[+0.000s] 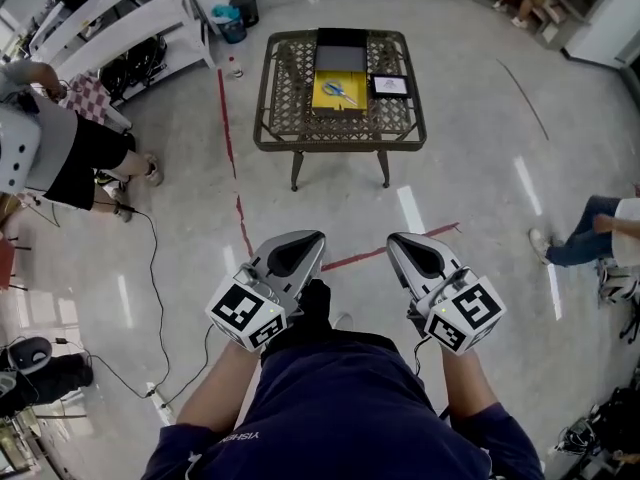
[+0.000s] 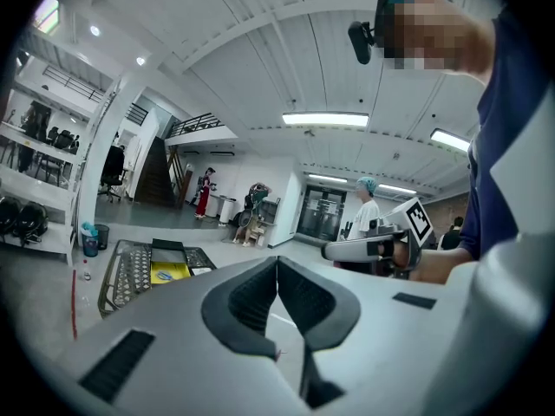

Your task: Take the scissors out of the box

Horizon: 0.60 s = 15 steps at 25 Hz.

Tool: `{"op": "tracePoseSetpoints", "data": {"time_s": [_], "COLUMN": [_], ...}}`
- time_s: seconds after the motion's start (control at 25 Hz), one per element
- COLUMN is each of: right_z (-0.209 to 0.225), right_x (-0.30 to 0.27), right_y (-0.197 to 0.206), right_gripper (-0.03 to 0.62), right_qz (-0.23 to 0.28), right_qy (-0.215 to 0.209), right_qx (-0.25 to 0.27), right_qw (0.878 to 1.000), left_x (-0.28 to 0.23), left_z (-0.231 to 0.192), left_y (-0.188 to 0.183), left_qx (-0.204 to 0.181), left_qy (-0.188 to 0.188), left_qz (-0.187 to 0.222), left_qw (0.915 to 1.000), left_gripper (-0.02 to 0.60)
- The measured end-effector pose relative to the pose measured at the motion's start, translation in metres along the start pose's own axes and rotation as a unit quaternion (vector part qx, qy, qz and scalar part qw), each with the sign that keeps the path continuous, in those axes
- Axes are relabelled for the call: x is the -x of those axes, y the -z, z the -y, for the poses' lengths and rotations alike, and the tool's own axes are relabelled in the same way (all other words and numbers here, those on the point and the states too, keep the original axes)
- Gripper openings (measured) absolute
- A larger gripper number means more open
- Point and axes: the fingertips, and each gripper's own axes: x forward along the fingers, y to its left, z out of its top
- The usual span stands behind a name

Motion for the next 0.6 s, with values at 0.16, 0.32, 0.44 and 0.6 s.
{"op": "tracePoseSetpoints", "data": {"time_s": [0.16, 0.32, 0.44, 0.6], "right_z": [0.013, 0.029, 0.045, 0.062], "right_x": [-0.028, -0.062, -0.091, -0.138], "right_y": [-0.004, -0.012, -0.019, -0.031], "right_gripper": [0.018, 0.018, 0.018, 0.018], "right_qz": [-0.004, -0.011, -0.017, -0.023], "right_qy": [0.004, 0.011, 0.02, 0.027], "right_qx": [-0.003, -0.005, -0.009, -0.012], "right_qw": [1.0, 1.0, 1.0, 0.999], "left_x": [-0.01, -0.024, -0.036, -0.05], "left_z": [-0.033, -0.073, -0.106, -0.154], "left_y": [-0.002, -0.007, -0.012, -0.026], "left_qx": [0.003, 0.008, 0.01, 0.002], "left_qy": [0.005, 0.01, 0.018, 0.029], "left_qz": [-0.005, -0.012, -0.017, -0.022], "left_qw": [1.0, 0.9998, 0.9996, 0.9993], "left_gripper": [0.025, 0.025, 0.025, 0.025]}}
